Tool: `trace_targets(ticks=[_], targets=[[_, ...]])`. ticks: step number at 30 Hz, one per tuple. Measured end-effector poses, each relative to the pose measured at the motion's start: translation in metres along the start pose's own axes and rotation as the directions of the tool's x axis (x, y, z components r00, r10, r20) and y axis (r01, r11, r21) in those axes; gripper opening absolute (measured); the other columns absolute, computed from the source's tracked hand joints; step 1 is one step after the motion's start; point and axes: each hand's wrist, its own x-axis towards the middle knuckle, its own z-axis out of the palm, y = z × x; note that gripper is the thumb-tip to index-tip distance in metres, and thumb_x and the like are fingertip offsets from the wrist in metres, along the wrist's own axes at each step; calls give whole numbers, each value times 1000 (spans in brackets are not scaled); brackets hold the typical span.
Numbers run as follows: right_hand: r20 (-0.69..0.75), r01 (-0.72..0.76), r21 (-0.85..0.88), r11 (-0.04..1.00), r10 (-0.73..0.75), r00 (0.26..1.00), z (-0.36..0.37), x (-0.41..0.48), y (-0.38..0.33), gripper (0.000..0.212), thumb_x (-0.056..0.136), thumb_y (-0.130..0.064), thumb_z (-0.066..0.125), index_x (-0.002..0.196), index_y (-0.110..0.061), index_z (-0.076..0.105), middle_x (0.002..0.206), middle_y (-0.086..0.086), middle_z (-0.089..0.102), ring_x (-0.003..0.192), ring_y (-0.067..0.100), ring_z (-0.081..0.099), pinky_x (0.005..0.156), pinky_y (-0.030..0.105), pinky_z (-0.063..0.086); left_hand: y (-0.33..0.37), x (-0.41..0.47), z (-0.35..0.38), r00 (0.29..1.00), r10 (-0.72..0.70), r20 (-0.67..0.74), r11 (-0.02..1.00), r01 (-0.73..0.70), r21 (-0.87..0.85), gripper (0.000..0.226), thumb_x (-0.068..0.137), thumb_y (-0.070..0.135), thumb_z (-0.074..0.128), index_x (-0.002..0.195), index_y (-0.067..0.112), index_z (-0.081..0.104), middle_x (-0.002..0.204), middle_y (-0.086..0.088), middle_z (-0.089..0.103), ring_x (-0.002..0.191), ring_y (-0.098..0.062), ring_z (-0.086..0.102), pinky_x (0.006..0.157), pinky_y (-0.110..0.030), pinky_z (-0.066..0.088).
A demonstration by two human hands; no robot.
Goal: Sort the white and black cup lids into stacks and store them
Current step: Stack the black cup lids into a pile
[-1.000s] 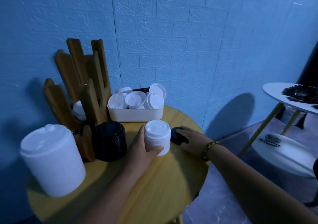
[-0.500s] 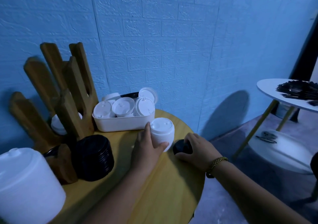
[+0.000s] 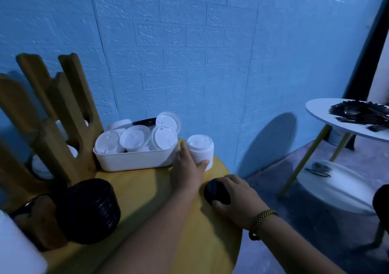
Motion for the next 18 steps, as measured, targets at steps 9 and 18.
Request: trace_targets(ticks=[9, 18], targets=[[-12, -21, -41, 999, 20, 1000, 2, 3, -12, 65, 86, -64, 56, 143, -36, 42, 141, -8, 44, 130, 16, 43, 109, 41, 32, -30, -25, -21, 991, 76, 111, 991, -63, -118, 94, 94, 37, 71, 163, 19, 10, 167, -6, 26, 150, -23, 31, 117, -40, 34], [-22, -3, 20, 1000, 3, 1000, 4, -4, -55, 62, 84, -64, 62, 136, -32, 50, 135, -4, 50, 120, 19, 49, 102, 40, 43, -62, -92, -82, 994, 78, 73, 991, -69, -117, 70, 101, 20, 59, 160, 24, 22, 160, 0, 37, 142, -18, 42, 114, -42, 40]])
